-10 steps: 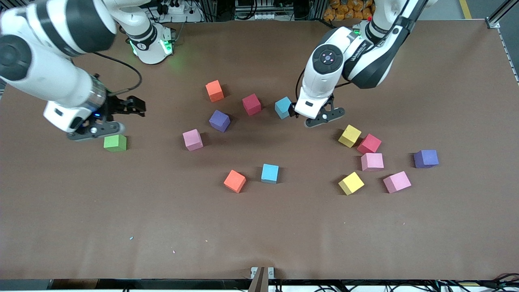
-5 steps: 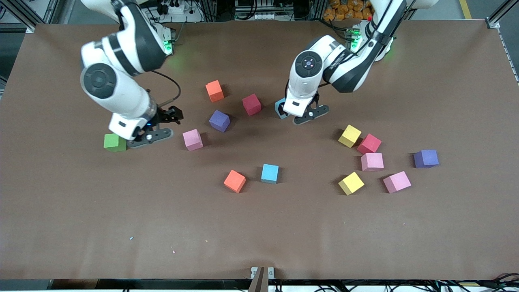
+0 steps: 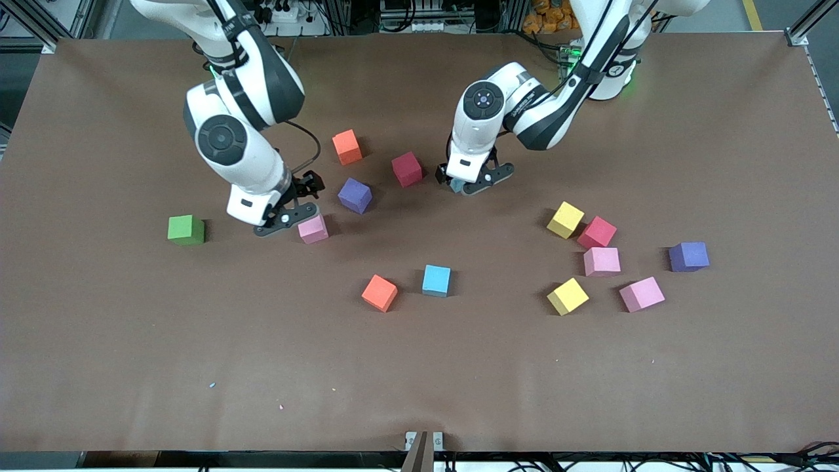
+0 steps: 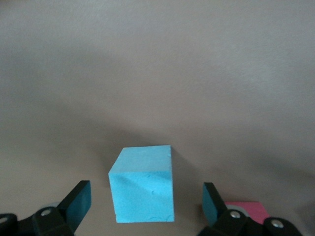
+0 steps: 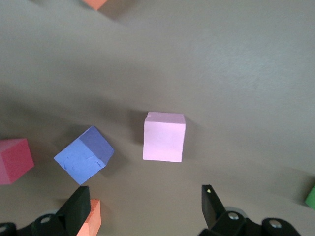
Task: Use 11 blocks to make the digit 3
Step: 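Lower and close the left gripper on cyan while the right grips purple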
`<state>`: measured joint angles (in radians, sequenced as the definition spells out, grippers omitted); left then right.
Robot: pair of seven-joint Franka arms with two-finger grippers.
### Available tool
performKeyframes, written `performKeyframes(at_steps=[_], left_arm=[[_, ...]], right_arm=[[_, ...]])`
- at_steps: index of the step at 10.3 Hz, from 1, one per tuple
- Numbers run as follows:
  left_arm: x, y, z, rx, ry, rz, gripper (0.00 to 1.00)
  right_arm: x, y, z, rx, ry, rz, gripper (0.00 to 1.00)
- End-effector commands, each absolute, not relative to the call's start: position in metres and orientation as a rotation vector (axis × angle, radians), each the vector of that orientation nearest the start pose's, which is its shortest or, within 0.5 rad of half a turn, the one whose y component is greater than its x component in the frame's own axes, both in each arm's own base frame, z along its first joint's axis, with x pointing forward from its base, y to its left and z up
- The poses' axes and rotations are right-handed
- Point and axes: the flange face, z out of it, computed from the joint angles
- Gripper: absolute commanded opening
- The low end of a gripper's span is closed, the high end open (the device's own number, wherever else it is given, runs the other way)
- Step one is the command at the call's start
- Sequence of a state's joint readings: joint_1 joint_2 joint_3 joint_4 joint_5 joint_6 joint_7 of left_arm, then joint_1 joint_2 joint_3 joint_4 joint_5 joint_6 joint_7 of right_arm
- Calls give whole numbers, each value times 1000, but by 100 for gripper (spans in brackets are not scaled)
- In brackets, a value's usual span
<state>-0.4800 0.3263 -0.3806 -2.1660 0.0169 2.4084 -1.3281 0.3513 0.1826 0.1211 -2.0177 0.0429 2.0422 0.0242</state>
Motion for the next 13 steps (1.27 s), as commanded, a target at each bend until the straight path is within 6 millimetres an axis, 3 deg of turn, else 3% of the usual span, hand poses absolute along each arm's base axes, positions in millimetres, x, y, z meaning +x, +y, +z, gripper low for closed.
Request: performKeyframes(at_steps=[1,3,6,9,11,13], left_arm=[[345,-423,239,-3027,-740,211,100],[344,-428,222,-3022,-737,241,100],[343,-429,216,-3018,-740,250,100],[343,-430,207,-3024,-744,259,100],[344,-429,204,-3031,-721,263,100],[344,-431,204,-3039,-702,261,88]], right_arm=[[482,275,328,-3015,-741,223,100],[460,301,322,-2964,-903,127,100],[438,297,300,-2874,-1137,37,100],[411,329,286,-2804,-1263,-91,100],[390,342,266,-2756,-1346,-144,100],[391,337,253,-2710,-1445,-139,100]])
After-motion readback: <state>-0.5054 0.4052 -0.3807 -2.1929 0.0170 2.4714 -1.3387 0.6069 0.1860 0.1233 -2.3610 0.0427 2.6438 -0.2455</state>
